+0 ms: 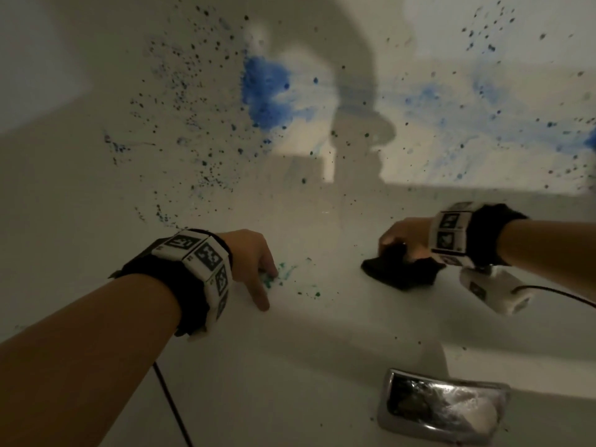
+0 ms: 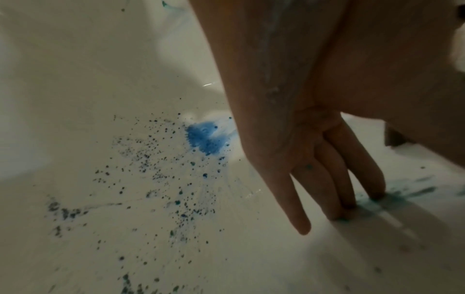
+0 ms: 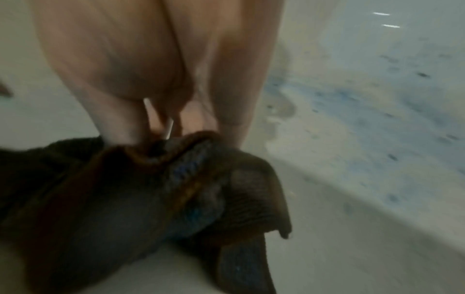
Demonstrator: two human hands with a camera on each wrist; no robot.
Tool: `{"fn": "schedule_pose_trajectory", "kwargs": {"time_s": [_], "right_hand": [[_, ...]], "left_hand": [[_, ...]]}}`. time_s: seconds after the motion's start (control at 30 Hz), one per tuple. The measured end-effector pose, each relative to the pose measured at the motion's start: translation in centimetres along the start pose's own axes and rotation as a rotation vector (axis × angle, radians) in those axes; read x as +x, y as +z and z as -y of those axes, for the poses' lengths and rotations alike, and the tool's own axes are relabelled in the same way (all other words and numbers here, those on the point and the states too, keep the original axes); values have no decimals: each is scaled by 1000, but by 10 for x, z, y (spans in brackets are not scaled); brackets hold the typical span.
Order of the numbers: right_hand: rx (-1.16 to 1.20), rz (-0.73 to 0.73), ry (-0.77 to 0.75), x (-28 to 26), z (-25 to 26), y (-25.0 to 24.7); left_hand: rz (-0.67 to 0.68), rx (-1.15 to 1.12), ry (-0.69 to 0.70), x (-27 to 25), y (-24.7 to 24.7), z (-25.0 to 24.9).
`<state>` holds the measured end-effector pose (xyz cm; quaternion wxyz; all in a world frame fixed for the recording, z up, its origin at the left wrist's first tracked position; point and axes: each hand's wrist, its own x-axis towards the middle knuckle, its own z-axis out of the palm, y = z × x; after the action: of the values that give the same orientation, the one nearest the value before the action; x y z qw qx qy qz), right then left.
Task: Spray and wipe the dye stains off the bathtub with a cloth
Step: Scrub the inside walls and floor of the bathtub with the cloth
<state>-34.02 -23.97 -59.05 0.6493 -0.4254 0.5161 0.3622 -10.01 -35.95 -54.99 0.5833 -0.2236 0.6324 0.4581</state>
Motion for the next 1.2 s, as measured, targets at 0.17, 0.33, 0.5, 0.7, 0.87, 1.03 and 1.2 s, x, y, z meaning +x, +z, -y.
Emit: {"fn": "schedule_pose_trajectory", "kwargs": {"time_s": [0.17,0.33,0.5,0.7,0.87,1.03,1.2], "right_hand": [[10,-38,-245,33,67,-12],[9,-77,-317,47,117,-30],[95,-120,-219,15,74,-61],[-131,224,-306,-58,64,-18],[-130,32,-383,-37,100,-9],[-81,-115,-461,15,164,-25],[-112,-178,-389,61,181,-43]], "left_hand": [[-15,14,9,2,-2,-2],[-17,107,-179,1,9,12],[18,161,-255,3,11,16],[59,226,-220,5,3,16],[119,300,-135,1,-9,33],[-12,207,-83,0,-5,55],[-62,289,-234,2,2,65]]}}
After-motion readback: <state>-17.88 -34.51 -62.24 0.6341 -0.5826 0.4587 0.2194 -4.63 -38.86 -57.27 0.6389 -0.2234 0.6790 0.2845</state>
